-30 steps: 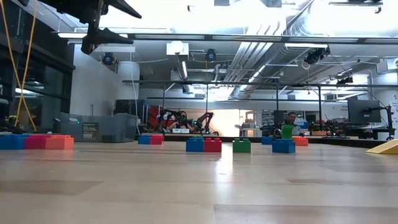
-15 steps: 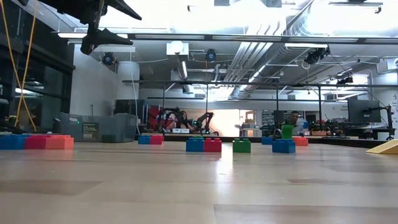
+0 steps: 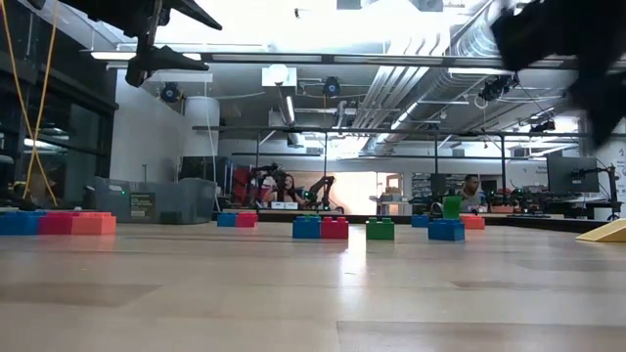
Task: Sort blocks by size
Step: Put the yellow game piece into the blue bin, then put the bottom right blue game piece into the black bin
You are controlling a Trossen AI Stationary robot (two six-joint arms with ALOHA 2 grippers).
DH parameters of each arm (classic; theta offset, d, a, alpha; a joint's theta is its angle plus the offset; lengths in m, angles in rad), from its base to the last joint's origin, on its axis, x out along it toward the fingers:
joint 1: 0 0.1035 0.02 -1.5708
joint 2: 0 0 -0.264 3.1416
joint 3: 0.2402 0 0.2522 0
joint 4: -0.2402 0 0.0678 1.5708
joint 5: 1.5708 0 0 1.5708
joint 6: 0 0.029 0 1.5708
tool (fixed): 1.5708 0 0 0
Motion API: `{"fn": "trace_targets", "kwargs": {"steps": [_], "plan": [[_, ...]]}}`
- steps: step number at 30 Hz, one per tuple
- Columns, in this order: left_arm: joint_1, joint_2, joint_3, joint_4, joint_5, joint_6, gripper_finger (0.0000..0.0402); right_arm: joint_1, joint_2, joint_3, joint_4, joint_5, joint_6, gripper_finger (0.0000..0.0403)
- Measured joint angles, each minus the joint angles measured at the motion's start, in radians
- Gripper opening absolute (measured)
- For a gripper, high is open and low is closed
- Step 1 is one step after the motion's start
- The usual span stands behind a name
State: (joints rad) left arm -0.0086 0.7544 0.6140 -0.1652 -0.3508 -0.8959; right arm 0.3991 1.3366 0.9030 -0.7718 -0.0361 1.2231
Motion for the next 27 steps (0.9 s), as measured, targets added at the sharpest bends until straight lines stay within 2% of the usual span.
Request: {"fn": "trace_targets", "kwargs": {"steps": [4,9,16,27], "plan": [[0.000,0.000,0.000,0.000,0.001,-0.012,0.0270,-0.197,0.098,0.000,-0.008,0.100,-0.190,0.0301],[0.000,0.000,0.000,0.001,0.001,-0.027,0.0270,-0.320,0.209,0.000,0.022,0.163,-0.353,0.0302],[0.001,0.000,0.000,-0.004,0.000,-0.045,0.0270,-0.354,0.292,-0.001,0.160,0.183,-0.445,0.0302],[0.001,0.000,0.000,-0.002,-0.022,-0.052,0.0270,-0.351,0.395,0.003,0.215,0.220,-0.473,0.0300]]}}
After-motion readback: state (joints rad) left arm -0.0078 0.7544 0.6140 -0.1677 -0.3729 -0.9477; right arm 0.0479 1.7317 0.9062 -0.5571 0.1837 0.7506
